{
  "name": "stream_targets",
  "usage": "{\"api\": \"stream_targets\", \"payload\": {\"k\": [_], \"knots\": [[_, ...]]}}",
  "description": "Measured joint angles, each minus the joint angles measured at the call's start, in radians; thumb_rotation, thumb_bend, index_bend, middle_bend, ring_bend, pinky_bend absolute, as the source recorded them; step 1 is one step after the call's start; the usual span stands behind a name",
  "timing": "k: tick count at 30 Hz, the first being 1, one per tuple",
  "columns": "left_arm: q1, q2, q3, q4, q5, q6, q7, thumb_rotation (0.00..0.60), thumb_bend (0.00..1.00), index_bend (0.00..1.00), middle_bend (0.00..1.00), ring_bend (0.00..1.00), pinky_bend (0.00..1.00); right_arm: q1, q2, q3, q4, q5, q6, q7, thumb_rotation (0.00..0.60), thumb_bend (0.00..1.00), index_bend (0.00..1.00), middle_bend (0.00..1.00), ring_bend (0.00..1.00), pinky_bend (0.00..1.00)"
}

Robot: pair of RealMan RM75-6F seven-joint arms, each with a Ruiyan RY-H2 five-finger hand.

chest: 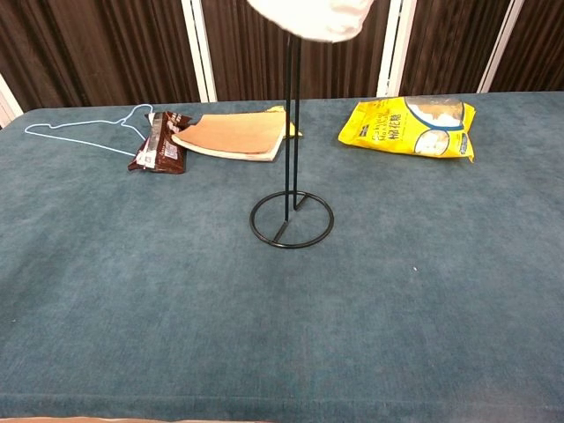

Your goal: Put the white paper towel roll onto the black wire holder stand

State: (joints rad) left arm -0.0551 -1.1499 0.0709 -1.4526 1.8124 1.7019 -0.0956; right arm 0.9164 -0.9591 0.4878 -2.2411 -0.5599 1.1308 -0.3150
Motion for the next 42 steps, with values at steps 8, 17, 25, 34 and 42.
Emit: {"api": "stream_targets", "payload": {"k": [8, 17, 25, 34, 42], "knots": [[0.002, 0.003, -0.001, -0.003, 0.0, 0.004, -0.002, 0.6, 0.41, 0.0, 0.01, 0.0, 0.09, 0.062, -0.073, -0.03, 0.032, 0.056, 0.034, -0.054, 0.6, 0.38, 0.9, 0.73, 0.66, 0.61], [-0.001, 0.004, -0.004, -0.01, -0.006, -0.002, 0.001, 0.6, 0.41, 0.0, 0.01, 0.0, 0.09, 0.124, -0.129, -0.051, 0.061, 0.129, 0.087, -0.135, 0.6, 0.38, 0.89, 0.73, 0.67, 0.61], [-0.003, 0.006, -0.005, -0.022, -0.004, -0.004, 0.01, 0.6, 0.41, 0.0, 0.01, 0.0, 0.09, 0.164, -0.163, -0.071, 0.083, 0.214, 0.104, -0.2, 0.6, 0.38, 0.71, 0.72, 0.59, 0.57], [-0.005, 0.008, -0.006, -0.034, -0.004, -0.009, 0.016, 0.6, 0.41, 0.0, 0.01, 0.0, 0.09, 0.191, -0.209, -0.087, 0.119, 0.274, 0.106, -0.226, 0.6, 0.34, 0.0, 0.24, 0.18, 0.28], [-0.008, 0.007, -0.007, -0.046, -0.003, -0.014, 0.028, 0.6, 0.41, 0.0, 0.01, 0.0, 0.09, 0.171, -0.195, -0.101, 0.118, 0.214, 0.1, -0.216, 0.6, 0.22, 0.0, 0.02, 0.0, 0.12]]}}
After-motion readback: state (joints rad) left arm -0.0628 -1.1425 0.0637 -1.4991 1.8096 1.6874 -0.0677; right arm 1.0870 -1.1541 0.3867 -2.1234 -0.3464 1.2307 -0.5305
